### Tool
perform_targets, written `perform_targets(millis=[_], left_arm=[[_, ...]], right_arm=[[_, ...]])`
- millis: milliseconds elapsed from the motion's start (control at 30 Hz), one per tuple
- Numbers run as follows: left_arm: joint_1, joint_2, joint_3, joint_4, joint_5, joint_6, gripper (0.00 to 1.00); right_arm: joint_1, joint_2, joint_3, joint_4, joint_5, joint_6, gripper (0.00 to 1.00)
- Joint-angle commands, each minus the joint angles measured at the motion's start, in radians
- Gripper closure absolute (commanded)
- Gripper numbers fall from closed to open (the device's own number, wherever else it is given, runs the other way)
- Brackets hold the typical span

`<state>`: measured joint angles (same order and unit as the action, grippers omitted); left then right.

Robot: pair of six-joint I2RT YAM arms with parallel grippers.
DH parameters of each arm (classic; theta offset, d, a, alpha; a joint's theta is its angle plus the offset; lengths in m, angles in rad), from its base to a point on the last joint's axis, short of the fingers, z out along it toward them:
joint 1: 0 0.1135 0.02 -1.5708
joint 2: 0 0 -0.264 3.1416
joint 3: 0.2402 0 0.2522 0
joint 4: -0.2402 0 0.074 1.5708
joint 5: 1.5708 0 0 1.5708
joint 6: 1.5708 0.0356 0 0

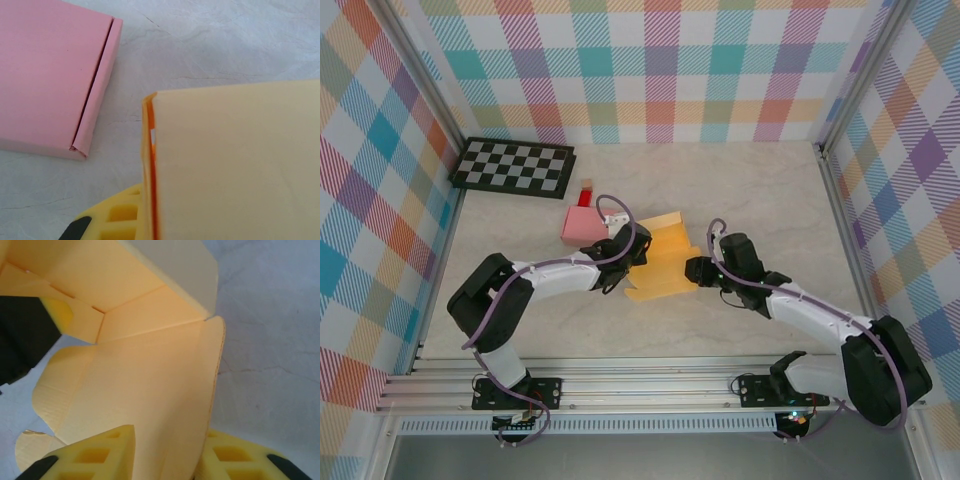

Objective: Fold the paper box

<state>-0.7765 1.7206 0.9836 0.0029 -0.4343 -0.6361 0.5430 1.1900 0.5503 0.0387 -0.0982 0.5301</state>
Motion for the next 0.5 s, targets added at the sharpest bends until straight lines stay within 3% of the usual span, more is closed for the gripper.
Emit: perform_targets(millis=[0,300,467], left_arm=[[0.005,-0.024,0.005,-0.002,0.001,-0.037,1.00],[0.004,-0.032,0.019,-0.013,0.021,-0.067,1.00],[0.003,-0.044,0.021,-0.018,0.030,-0.073,0.81]], right_arm=[[-0.003,-0.034,0.028,-0.037,0.002,-0.057,0.71],[-0.001,-0.055,0.064,-0.141,0.067,-0.116,0.85],[-0.001,-0.070,0.100,-0.217,0.114,-0.171,1.00]])
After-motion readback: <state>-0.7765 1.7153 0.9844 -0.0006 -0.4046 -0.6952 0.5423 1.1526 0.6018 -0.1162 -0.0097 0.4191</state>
